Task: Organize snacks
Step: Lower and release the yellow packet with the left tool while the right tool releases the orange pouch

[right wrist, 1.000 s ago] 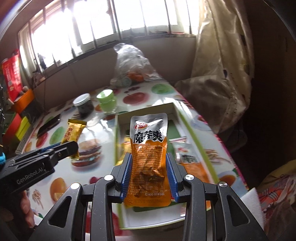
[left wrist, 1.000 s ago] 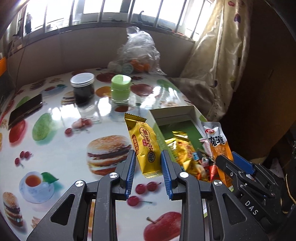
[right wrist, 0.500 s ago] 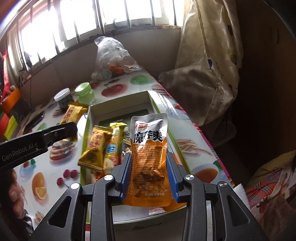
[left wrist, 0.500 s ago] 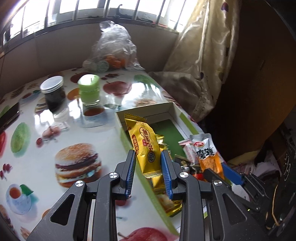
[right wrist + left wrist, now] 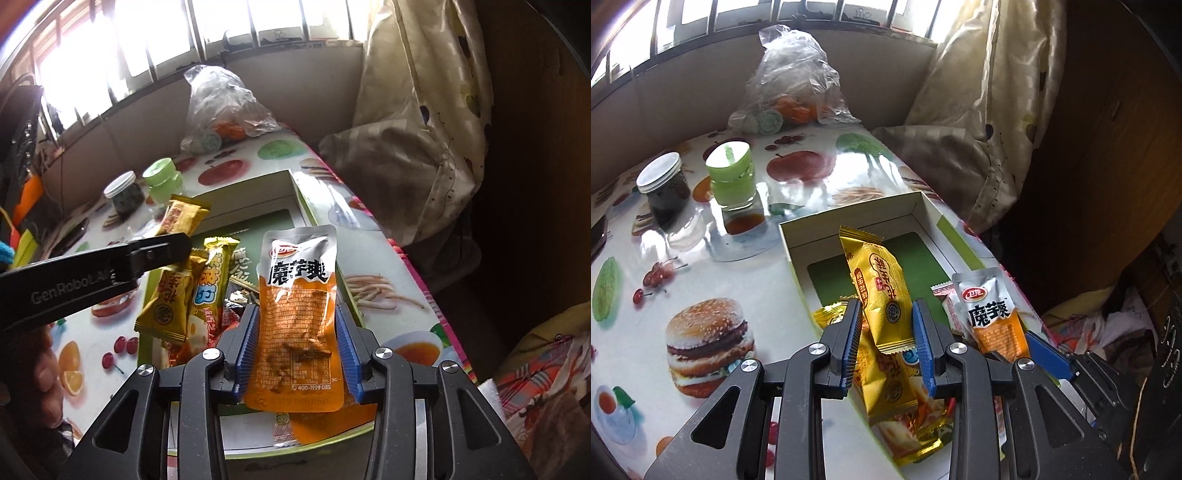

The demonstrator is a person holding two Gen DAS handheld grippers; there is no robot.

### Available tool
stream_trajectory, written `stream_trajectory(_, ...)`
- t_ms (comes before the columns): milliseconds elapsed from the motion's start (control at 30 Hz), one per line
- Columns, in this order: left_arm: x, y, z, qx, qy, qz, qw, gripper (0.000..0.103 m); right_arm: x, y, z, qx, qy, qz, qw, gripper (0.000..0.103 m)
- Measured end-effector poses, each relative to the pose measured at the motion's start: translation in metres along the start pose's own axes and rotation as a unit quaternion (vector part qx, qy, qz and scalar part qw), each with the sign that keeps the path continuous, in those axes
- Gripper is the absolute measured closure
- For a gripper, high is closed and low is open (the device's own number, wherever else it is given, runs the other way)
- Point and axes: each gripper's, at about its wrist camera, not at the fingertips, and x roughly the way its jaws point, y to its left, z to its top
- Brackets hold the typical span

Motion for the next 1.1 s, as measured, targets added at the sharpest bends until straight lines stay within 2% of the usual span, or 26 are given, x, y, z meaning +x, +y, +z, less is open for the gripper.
stream_trajectory(567, 0.019, -0.006, 0.001, 0.008, 0.025, 0.001, 0.9997, 0.071, 0.003, -0.002, 0.000, 0.003, -0.002, 0.007, 1.000, 0.056)
stream_trajectory(767, 0.018, -0.005, 0.001, 0.007, 0.023, -0.001, 0.9997, 0.067, 0.003, -0.002, 0.000, 0.004, -0.003, 0.006, 1.000, 0.054)
stream_trajectory(833, 0.017, -0.005, 0.001, 0.007, 0.022, -0.001, 0.9997, 0.065, 0.002, -0.002, 0.000, 0.003, -0.003, 0.007, 1.000, 0.050)
stream_trajectory(1100, 0.002, -0.005, -0.001, 0.002, 0.007, 0.003, 1.0000, 0.065, -0.006, 0.003, -0.002, 0.000, -0.009, 0.000, 1.000, 0.046)
